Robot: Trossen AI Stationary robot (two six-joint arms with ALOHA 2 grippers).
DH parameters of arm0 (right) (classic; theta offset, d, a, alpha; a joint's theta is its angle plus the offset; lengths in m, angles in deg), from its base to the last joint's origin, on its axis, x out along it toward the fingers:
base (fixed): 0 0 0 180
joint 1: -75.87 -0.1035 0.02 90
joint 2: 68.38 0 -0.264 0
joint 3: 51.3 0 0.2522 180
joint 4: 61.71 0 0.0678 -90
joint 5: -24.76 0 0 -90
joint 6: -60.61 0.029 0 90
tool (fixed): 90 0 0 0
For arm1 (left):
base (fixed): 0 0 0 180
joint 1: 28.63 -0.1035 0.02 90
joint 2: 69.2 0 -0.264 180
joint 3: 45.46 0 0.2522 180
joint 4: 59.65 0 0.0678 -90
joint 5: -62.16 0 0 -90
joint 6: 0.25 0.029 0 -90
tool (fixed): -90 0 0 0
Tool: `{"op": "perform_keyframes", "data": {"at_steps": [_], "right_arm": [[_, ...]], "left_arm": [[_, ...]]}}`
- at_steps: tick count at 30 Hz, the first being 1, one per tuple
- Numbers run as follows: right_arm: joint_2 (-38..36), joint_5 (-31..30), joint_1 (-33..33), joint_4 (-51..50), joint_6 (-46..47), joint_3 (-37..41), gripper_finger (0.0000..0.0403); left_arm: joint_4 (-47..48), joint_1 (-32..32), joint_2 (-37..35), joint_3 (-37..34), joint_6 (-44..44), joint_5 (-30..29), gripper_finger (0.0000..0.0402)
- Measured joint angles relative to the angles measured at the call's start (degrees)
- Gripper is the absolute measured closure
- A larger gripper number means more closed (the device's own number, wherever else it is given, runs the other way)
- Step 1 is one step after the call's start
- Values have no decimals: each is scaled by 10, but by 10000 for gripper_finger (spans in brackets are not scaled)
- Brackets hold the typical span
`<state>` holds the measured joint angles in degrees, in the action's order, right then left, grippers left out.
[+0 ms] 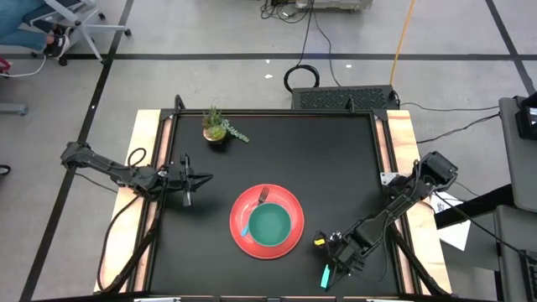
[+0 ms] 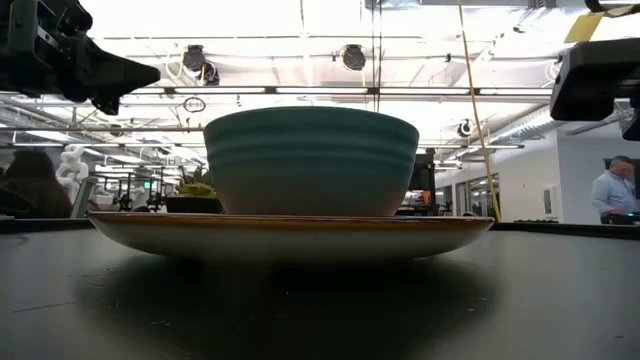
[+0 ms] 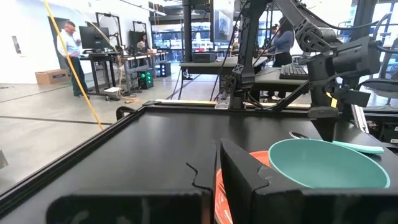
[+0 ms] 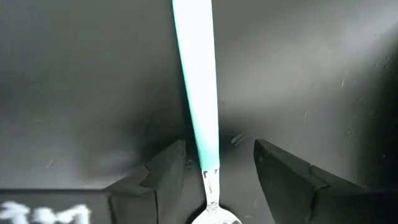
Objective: Set table place
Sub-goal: Put the blue spoon into the green bowl
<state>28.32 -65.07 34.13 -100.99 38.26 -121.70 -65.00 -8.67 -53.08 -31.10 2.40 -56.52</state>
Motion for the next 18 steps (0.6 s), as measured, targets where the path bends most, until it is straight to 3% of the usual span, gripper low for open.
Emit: {"op": "perform_keyframes", "data": {"at_steps": [8,18], "right_arm": [[0,5,0,-6,3,0,256],[0,17,0,25,4,24,260]], "left_arm": [[0,0,0,0,0,0,373],[0,0,0,0,0,0,373]]}}
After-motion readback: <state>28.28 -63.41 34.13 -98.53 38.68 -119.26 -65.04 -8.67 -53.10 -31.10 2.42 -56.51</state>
